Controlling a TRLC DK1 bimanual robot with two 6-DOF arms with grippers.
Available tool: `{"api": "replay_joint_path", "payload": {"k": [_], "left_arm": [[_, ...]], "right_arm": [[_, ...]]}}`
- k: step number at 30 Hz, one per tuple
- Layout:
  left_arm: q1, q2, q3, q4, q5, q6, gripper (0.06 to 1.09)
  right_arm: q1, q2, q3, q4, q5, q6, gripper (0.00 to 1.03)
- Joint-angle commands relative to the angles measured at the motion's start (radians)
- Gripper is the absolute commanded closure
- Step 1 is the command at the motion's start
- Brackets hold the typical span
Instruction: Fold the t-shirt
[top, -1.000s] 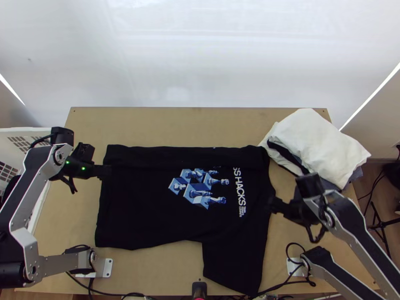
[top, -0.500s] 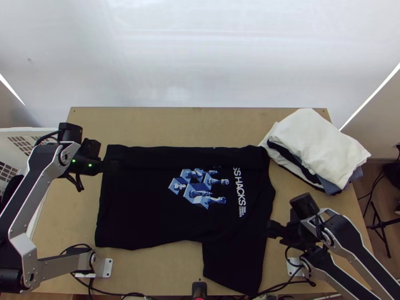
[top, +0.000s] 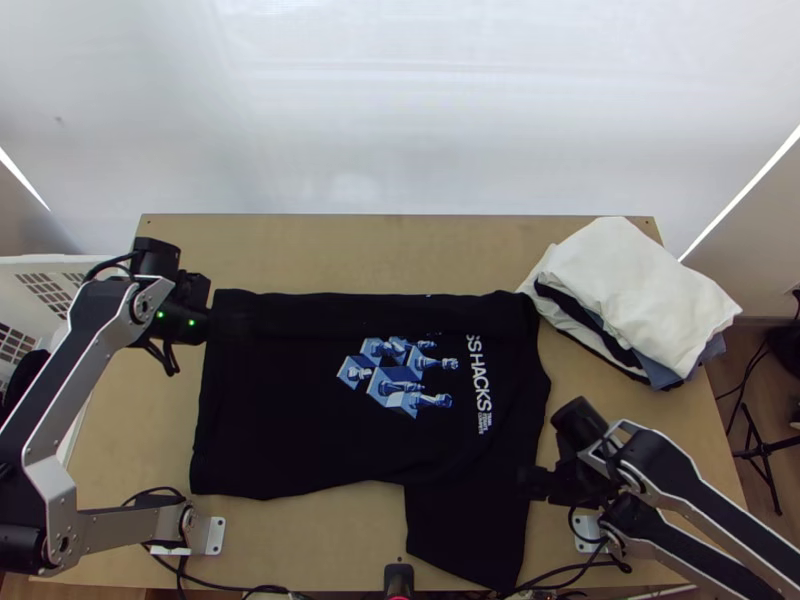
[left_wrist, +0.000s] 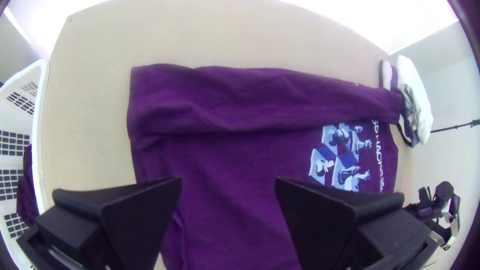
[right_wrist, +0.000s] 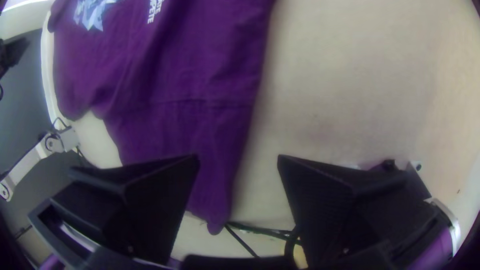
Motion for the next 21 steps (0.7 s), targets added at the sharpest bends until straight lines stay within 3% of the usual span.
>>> {"api": "replay_joint_path", "payload": {"k": [1,11,17,20,21], "left_arm": [[-0.004,0.016,0.026,0.003,-0.012,-0.018,0.18],[0.021,0.041,0.05,0.003,-0.015,-0.007,0.18],[0.027,0.06,0.063,0.004,-0.015,0.005,0.18],[0.03,0.065,0.063,0.004,-0.015,0.008,0.18],[0.032,0.067,0.061,0.004,-0.015,0.013,0.18]], "right_arm": [[0.047,0.095,0.004,0.03,-0.01,-0.115,0.3],[0.037,0.221,0.025,0.104,-0.008,-0.261,0.32],[0.033,0.256,0.034,0.132,0.019,-0.273,0.63],[0.033,0.256,0.044,0.142,0.082,-0.288,0.94],[0.033,0.256,0.042,0.147,0.092,-0.29,0.98]]}}
